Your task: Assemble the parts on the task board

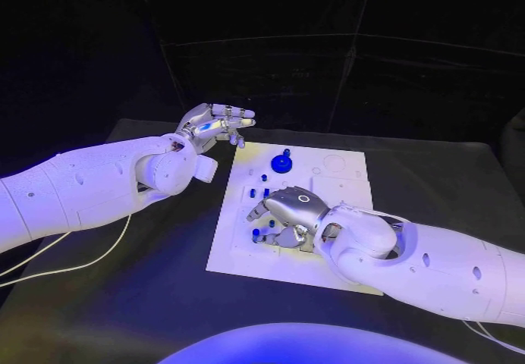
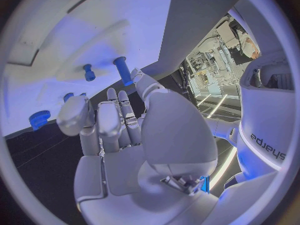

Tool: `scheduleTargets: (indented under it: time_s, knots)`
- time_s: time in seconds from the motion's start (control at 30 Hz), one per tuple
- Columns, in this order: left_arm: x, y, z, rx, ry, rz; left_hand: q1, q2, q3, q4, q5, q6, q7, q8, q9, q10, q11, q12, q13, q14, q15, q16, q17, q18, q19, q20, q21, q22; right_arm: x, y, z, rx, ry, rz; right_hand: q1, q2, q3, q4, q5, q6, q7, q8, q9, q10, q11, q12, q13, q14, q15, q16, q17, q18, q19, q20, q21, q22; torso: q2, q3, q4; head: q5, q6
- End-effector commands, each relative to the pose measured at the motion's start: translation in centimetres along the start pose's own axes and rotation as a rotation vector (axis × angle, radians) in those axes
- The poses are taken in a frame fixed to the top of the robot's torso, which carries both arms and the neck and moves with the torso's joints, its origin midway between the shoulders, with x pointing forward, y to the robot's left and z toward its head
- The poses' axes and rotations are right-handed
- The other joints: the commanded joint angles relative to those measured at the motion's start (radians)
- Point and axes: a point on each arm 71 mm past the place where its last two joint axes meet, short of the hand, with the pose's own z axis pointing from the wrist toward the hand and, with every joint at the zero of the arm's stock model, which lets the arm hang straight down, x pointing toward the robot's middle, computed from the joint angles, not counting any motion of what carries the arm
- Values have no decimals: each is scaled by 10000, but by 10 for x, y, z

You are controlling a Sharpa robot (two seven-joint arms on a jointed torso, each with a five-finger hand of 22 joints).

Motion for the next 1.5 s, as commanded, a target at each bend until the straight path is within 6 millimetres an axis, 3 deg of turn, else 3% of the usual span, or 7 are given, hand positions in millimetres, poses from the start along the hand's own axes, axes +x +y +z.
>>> scheduleTargets:
  time_s: [0.03,0.27,0.4,0.5,0.6,0.83,1.5]
  knots:
    - [1,-1,0,29,113,-69,66,26,-19,-51,49,-97,-7,42,-3,-86,13,46,-6,-60,-7,3,-16,131,-84,1,-50,-8,-11,-8,-15,252,-738,871,62,101,-268,57,71,-73,-24,26,26,52,-28,175,33,0,8,-64,-45,171,-64,-39,-47,-34,-27,-17,-21,-169,81]
    - [-2,-1,-2,6,78,-54,75,25,-19,-62,48,-100,-7,46,-2,-92,14,56,-5,-65,-8,7,-23,132,-87,0,-48,-6,-28,-49,-64,2452,-630,3475,-898,8,-1509,795,854,119,-159,211,90,2370,-375,1732,635,298,-244,638,1077,-10,415,-243,561,967,-95,-57,-115,-899,315]
    - [-5,1,-5,-55,22,-12,76,24,-20,-64,48,-100,-7,47,-2,-92,14,58,-4,-65,-8,7,-24,132,-87,1,-48,-6,-32,-70,-95,3659,-309,4350,-872,134,-2123,974,1067,590,-518,698,222,3460,-765,3460,1864,358,-578,893,1358,-124,702,-563,985,1613,-126,-53,-222,-1238,389]
    - [-5,2,-6,-102,38,0,76,24,-21,-64,48,-98,-7,48,-2,-91,14,60,-4,-66,-8,8,-24,132,-88,1,-47,-6,-35,-84,-117,4413,-69,4477,-813,382,-2604,1132,1197,776,-719,1148,316,3518,-861,7065,5693,386,-787,1050,1523,-181,792,-678,1118,1799,-157,-75,-311,-1418,421]
    - [-5,4,-7,-145,57,10,69,22,-27,-63,47,-92,-8,56,0,-84,13,73,-1,-68,-7,11,-28,131,-89,2,-46,-4,-38,-94,-133,5056,20,4184,-863,585,-3052,1352,1643,806,-762,1535,412,3584,-944,9748,8781,442,-770,1326,1976,-194,857,-739,1220,1974,-192,-76,-427,-1494,392]
    - [-5,6,-9,-197,84,21,69,22,-27,-63,47,-92,-8,56,0,-84,13,73,-1,-68,-7,11,-28,131,-89,2,-46,-4,-41,-105,-153,6455,206,3031,-1009,907,-3645,1801,1932,732,-803,2045,590,3669,-1007,11143,10568,484,-785,1613,2469,-224,919,-771,1319,2156,-226,-52,-573,-1598,384]
    - [-6,7,-11,-207,90,24,51,15,-43,-58,47,-87,-10,66,2,-81,13,90,2,-70,-4,17,-35,130,-92,4,-45,-3,-20,-104,-142,7087,1437,2021,-1379,923,-4359,2651,1841,496,-821,2470,773,4012,-1018,11960,11787,626,-790,2095,3466,-314,1102,-796,1552,2622,-209,-69,-568,-1455,281]
